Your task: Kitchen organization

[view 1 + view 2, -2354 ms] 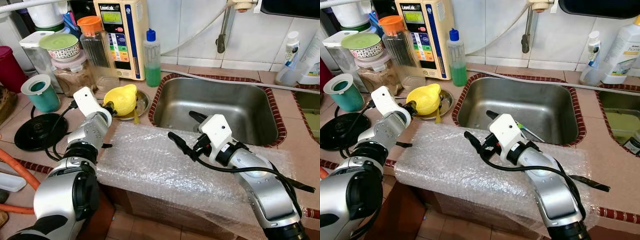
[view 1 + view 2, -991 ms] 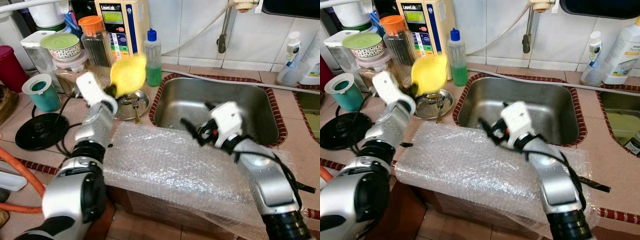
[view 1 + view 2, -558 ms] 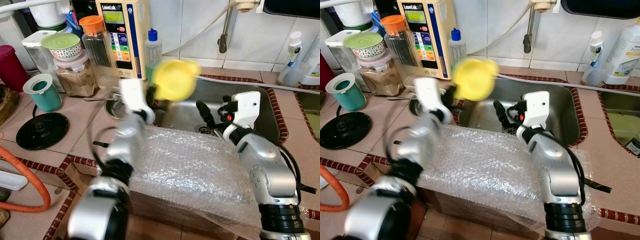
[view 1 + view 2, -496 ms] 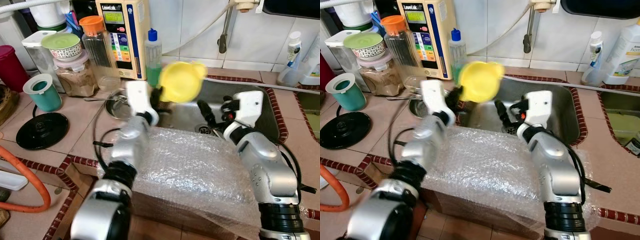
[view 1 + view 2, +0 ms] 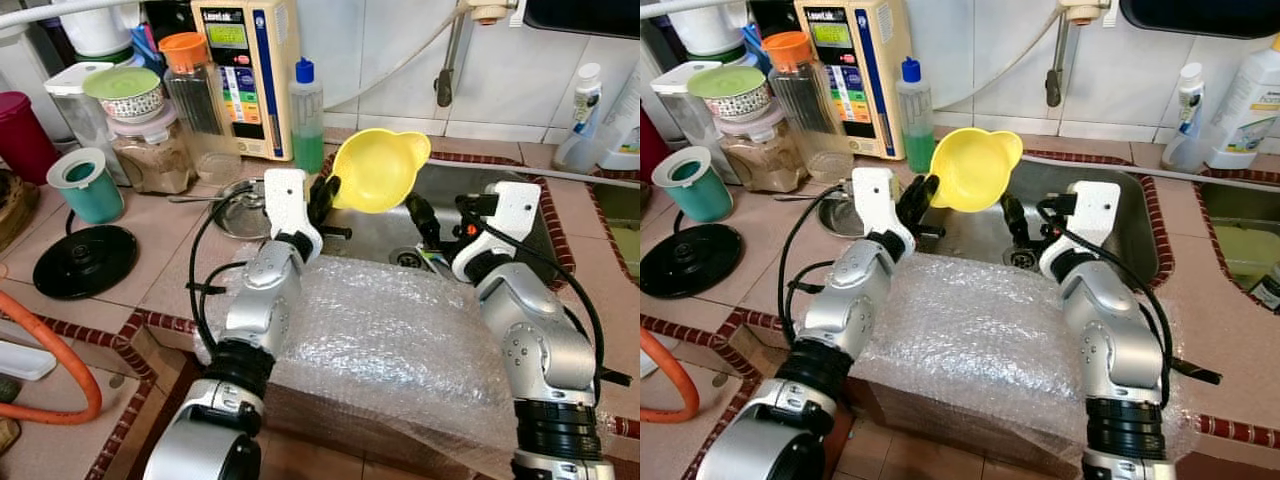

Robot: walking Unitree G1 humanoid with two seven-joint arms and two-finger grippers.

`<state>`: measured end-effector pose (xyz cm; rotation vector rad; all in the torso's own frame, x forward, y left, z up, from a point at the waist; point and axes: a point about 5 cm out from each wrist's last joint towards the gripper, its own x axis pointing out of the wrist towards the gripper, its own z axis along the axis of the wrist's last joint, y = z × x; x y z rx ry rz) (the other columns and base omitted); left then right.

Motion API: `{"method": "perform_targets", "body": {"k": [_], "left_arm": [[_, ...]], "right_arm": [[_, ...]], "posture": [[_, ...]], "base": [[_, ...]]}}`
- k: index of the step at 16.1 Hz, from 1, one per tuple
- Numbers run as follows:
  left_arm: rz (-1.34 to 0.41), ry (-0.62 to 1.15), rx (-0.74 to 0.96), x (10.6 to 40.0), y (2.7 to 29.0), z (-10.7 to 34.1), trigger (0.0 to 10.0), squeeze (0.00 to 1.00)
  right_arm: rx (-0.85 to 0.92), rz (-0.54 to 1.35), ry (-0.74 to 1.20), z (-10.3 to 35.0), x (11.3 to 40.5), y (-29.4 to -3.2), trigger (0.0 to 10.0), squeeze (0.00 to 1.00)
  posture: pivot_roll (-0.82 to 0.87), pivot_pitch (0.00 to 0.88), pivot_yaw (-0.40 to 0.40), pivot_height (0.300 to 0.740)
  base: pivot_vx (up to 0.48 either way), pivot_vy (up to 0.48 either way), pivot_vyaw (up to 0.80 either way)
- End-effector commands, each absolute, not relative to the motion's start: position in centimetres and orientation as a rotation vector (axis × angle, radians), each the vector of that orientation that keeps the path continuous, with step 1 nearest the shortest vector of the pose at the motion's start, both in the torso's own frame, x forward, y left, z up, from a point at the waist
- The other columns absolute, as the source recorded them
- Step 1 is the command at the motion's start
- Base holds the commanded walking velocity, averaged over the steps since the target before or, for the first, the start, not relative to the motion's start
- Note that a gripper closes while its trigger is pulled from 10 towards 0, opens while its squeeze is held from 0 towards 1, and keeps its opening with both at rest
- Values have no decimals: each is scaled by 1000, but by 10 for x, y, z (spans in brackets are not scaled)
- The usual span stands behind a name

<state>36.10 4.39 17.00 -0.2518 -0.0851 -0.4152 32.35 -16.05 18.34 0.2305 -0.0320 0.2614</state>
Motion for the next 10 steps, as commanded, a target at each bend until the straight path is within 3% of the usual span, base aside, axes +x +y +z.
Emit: {"method": "perform_targets", "body": {"k": [1,4,7,10], "left_arm": [[-443,-79,-254,356,32,170,0,0],[-383,-51,-232,359,41,165,510,0],[-282,-26,-212,363,55,160,2863,0],[-327,-38,-226,360,49,163,2549,0]], "right_arm": [[237,315,-64,194,324,-152,10000,0],[258,369,-74,195,318,-152,10000,0],[213,334,-51,188,315,-160,10000,0],[204,277,-61,183,315,-161,10000,0]], "posture": [[-99,0,87,740],[-98,0,86,740],[-99,0,88,740],[-100,0,91,740]], "base": [[0,0,0],[0,0,0],[0,0,0],[0,0,0]]}}
